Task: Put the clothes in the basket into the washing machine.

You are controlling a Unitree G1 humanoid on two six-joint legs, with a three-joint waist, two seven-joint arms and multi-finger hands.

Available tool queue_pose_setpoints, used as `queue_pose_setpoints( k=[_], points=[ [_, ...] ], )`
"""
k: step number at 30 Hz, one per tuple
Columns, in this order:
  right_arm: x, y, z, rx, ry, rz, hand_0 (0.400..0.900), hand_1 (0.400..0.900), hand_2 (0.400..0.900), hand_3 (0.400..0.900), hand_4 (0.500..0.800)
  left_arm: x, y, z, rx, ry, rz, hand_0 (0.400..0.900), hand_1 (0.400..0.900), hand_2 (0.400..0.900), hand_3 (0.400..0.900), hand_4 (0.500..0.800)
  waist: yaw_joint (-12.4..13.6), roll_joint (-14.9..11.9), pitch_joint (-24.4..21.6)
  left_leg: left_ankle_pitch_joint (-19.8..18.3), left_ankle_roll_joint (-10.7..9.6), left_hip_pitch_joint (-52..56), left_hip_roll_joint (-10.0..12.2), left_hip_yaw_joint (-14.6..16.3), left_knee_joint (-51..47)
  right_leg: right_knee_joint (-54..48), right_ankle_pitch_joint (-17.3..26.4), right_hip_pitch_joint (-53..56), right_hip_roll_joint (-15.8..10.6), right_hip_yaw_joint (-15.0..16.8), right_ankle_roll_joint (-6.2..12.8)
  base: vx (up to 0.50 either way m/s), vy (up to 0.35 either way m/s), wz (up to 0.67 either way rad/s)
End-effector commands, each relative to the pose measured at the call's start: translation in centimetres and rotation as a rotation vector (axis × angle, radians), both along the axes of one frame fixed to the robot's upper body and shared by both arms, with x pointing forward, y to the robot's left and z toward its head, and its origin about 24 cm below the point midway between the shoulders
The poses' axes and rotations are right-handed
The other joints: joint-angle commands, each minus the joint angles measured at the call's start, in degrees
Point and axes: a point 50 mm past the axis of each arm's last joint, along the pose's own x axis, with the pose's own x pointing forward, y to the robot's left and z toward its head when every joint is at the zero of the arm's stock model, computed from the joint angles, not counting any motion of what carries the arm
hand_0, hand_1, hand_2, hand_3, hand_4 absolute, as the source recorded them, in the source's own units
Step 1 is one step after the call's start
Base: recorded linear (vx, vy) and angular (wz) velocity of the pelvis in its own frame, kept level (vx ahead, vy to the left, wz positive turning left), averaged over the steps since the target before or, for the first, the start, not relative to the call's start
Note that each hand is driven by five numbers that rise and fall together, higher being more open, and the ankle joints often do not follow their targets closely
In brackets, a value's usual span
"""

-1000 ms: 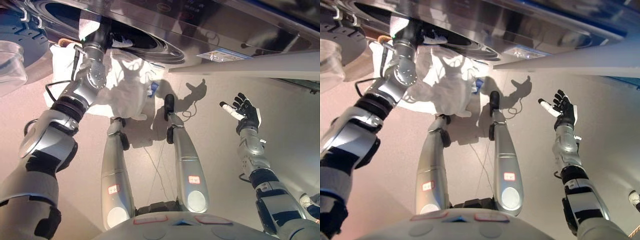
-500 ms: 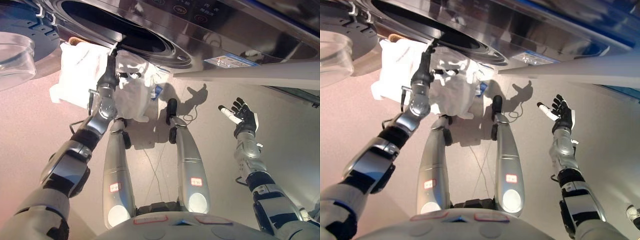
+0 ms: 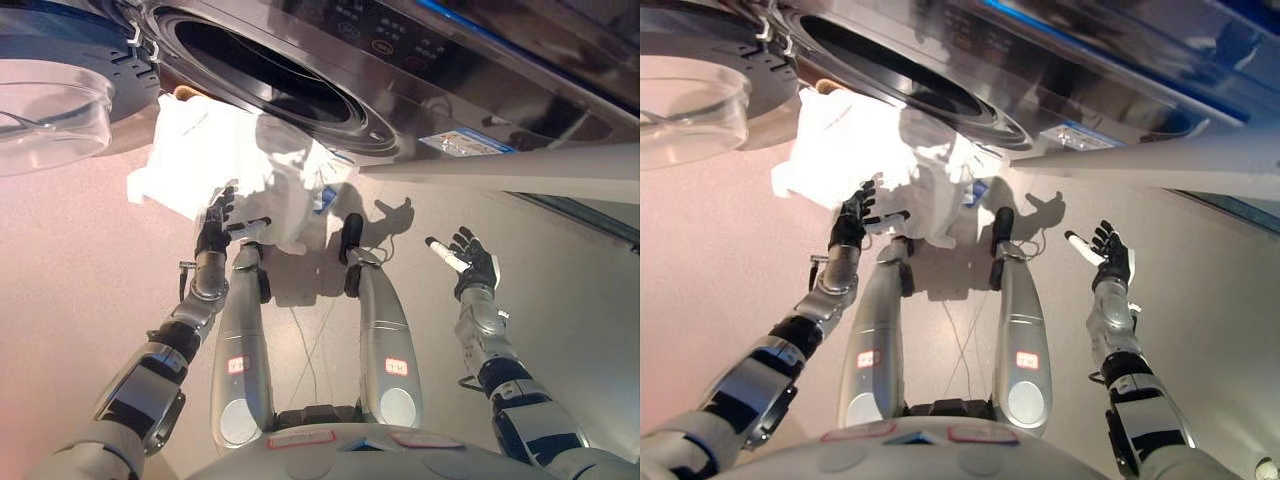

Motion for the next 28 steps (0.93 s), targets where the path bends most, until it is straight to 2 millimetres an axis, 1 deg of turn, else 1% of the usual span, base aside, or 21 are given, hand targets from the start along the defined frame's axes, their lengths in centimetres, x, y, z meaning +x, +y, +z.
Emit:
queue_pose_setpoints(
  k=[1, 3, 4, 6, 12, 13, 14, 16, 17, 18, 21, 22, 23, 24, 25, 26, 28],
  points=[
    [-4.5, -2.6, -2.2, -0.047, 0.128, -0.059, 0.900, 0.900, 0.900, 0.900, 0.800, -1.6, 0.0, -2.0, -0.103, 0.044, 0.030, 0.900, 0.900, 0.900, 0.900, 0.800, -0.5, 3.5, -5.9, 0.5, -0.4, 1.4, -0.6, -3.6, -3.1, -4.7, -0.5, 5.9, 2.2, -2.6, 0.62, 0.07, -0.009, 0.11],
    [-5.2, -2.4, -3.2, -0.039, 0.195, -0.045, 0.900, 0.900, 0.900, 0.900, 0.800, -2.5, 0.1, -3.3, -0.122, 0.110, 0.030, 0.900, 0.900, 0.900, 0.900, 0.800, 0.0, 3.9, -6.2, 1.4, -0.7, 4.9, -0.8, -3.8, -6.1, -6.3, -0.2, 8.9, 2.2, -3.0, 0.80, 0.02, -0.003, 0.12],
    [-5.2, -2.4, -3.1, -0.038, 0.192, -0.045, 0.900, 0.900, 0.900, 0.900, 0.800, -2.4, 0.1, -3.2, -0.121, 0.107, 0.029, 0.900, 0.900, 0.900, 0.900, 0.800, 0.0, 3.9, -6.1, 3.1, -0.4, 4.3, -0.8, -3.7, -6.5, -7.0, 1.3, 8.5, 2.1, -3.3, 0.42, -0.02, 0.006, 0.12],
    [-6.5, -1.9, -4.7, -0.020, 0.303, -0.019, 0.900, 0.900, 0.900, 0.900, 0.800, -4.3, 0.4, -5.5, -0.134, 0.229, 0.039, 0.900, 0.900, 0.900, 0.900, 0.800, 0.8, 4.7, -6.8, 4.4, -0.7, 10.5, -0.8, -3.9, -11.0, -9.8, 1.6, 14.1, 2.0, -4.2, 0.72, 0.09, -0.005, 0.21],
    [-9.4, -0.9, -7.1, 0.003, 0.485, 0.066, 0.900, 0.900, 0.900, 0.900, 0.800, -7.9, 0.7, -8.9, -0.132, 0.428, 0.043, 0.900, 0.900, 0.900, 0.900, 0.800, 1.5, 5.7, -8.3, 6.4, -1.4, 21.2, 0.0, -4.1, -18.2, -15.3, 2.5, 24.4, 2.2, -5.5, 1.23, 0.09, 0.012, 0.08],
    [-9.4, -0.9, -7.1, 0.003, 0.485, 0.066, 0.900, 0.900, 0.900, 0.900, 0.800, -7.9, 0.7, -8.9, -0.132, 0.428, 0.043, 0.900, 0.900, 0.900, 0.900, 0.800, 1.5, 5.7, -8.2, 6.4, -1.4, 21.2, 0.0, -4.1, -18.3, -15.3, 2.5, 24.5, 2.2, -5.5, 1.23, 0.10, 0.013, 0.05],
    [-10.4, -0.6, -7.7, 0.005, 0.538, 0.092, 0.900, 0.900, 0.900, 0.900, 0.800, -9.2, 0.9, -9.7, -0.135, 0.483, 0.044, 0.900, 0.900, 0.900, 0.900, 0.800, 1.7, 5.9, -9.2, 6.9, -1.7, 24.2, 0.2, -4.1, -20.4, -17.2, 2.9, 27.6, 2.3, -5.7, 1.48, 0.09, 0.011, 0.06],
    [-11.5, -0.5, -8.3, 0.010, 0.591, 0.113, 0.900, 0.900, 0.900, 0.900, 0.800, -10.5, 1.0, -10.5, -0.137, 0.533, 0.044, 0.900, 0.900, 0.900, 0.900, 0.800, 1.9, 6.2, -10.3, 7.5, -2.1, 27.1, 0.5, -4.2, -22.4, -19.2, 3.3, 30.5, 2.5, -5.9, 1.73, 0.10, 0.009, 0.06],
    [-11.5, -0.5, -8.3, 0.010, 0.591, 0.113, 0.900, 0.900, 0.900, 0.900, 0.800, -10.5, 1.0, -10.5, -0.137, 0.532, 0.043, 0.900, 0.900, 0.900, 0.900, 0.800, 1.9, 6.2, -10.4, 7.6, -2.1, 27.0, 0.5, -4.3, -22.4, -19.3, 3.4, 30.4, 2.5, -6.0, 1.73, 0.09, 0.003, 0.09],
    [-12.6, -0.3, -8.8, 0.026, 0.635, 0.121, 0.900, 0.900, 0.900, 0.900, 0.800, -11.8, 1.0, -11.3, -0.137, 0.589, 0.040, 0.900, 0.900, 0.900, 0.900, 0.800, 2.0, 6.4, -12.0, 8.2, -2.6, 29.2, 0.7, -4.3, -24.1, -21.4, 3.9, 32.9, 2.4, -6.0, 2.07, 0.08, 0.004, 0.07],
    [-14.0, -0.3, -9.3, 0.033, 0.701, 0.141, 0.900, 0.900, 0.900, 0.900, 0.800, -13.6, 1.0, -12.2, -0.125, 0.664, 0.023, 0.900, 0.900, 0.900, 0.900, 0.800, 2.3, 6.6, -14.1, 8.6, -3.0, 32.8, 1.0, -4.2, -26.6, -24.5, 4.9, 36.5, 2.3, -6.5, 2.68, 0.10, 0.006, 0.03],
    [-14.3, -0.2, -9.5, 0.036, 0.715, 0.142, 0.900, 0.900, 0.900, 0.900, 0.800, -14.1, 1.0, -12.5, -0.120, 0.689, 0.018, 0.900, 0.900, 0.900, 0.900, 0.800, 2.4, 6.7, -14.8, 8.6, -3.1, 33.7, 1.1, -4.1, -27.2, -25.4, 5.2, 37.6, 2.3, -6.5, 2.81, 0.06, 0.003, 0.03],
    [-14.4, -0.2, -9.5, 0.036, 0.715, 0.142, 0.900, 0.900, 0.900, 0.900, 0.800, -14.1, 1.0, -12.5, -0.120, 0.689, 0.018, 0.900, 0.900, 0.900, 0.900, 0.800, 2.4, 6.7, -14.7, 8.6, -3.1, 33.8, 1.1, -4.1, -27.2, -25.5, 5.3, 37.7, 2.3, -6.5, 2.81, 0.08, -0.002, 0.07],
    [-14.9, 0.2, -9.7, 0.052, 0.730, 0.159, 0.900, 0.900, 0.900, 0.900, 0.800, -15.3, 1.0, -13.0, -0.120, 0.736, 0.017, 0.900, 0.900, 0.900, 0.900, 0.800, 2.4, 6.7, -16.2, 8.4, -3.6, 35.1, 1.3, -3.7, -27.6, -27.2, 5.9, 39.7, 2.2, -6.8, 3.10, 0.05, -0.003, 0.05],
    [-14.9, 0.2, -9.7, 0.052, 0.730, 0.159, 0.900, 0.900, 0.900, 0.900, 0.800, -15.3, 1.0, -13.0, -0.120, 0.737, 0.017, 0.900, 0.900, 0.900, 0.900, 0.800, 2.3, 6.7, -16.2, 8.4, -3.6, 35.1, 1.3, -3.8, -27.6, -27.3, 6.0, 39.8, 2.2, -6.9, 3.10, 0.09, 0.004, 0.11],
    [-15.4, 0.4, -9.9, 0.062, 0.745, 0.170, 0.900, 0.900, 0.900, 0.900, 0.800, -16.0, 0.9, -13.3, -0.115, 0.759, 0.011, 0.900, 0.900, 0.900, 0.900, 0.800, 2.3, 6.8, -17.5, 8.0, -4.0, 35.9, 1.3, -3.6, -27.6, -28.5, 6.4, 41.3, 1.9, -7.0, 3.45, 0.06, 0.012, 0.09],
    [-15.6, 0.7, -10.1, 0.075, 0.753, 0.178, 0.900, 0.900, 0.900, 0.900, 0.800, -16.6, 0.9, -13.6, -0.118, 0.787, 0.012, 0.900, 0.900, 0.900, 0.900, 0.800, 2.4, 7.1, -18.4, 7.6, -4.0, 37.1, 1.4, -3.6, -27.6, -28.8, 6.2, 42.6, 1.8, -7.0, 3.50, 0.07, 0.016, 0.06]
  ],
)
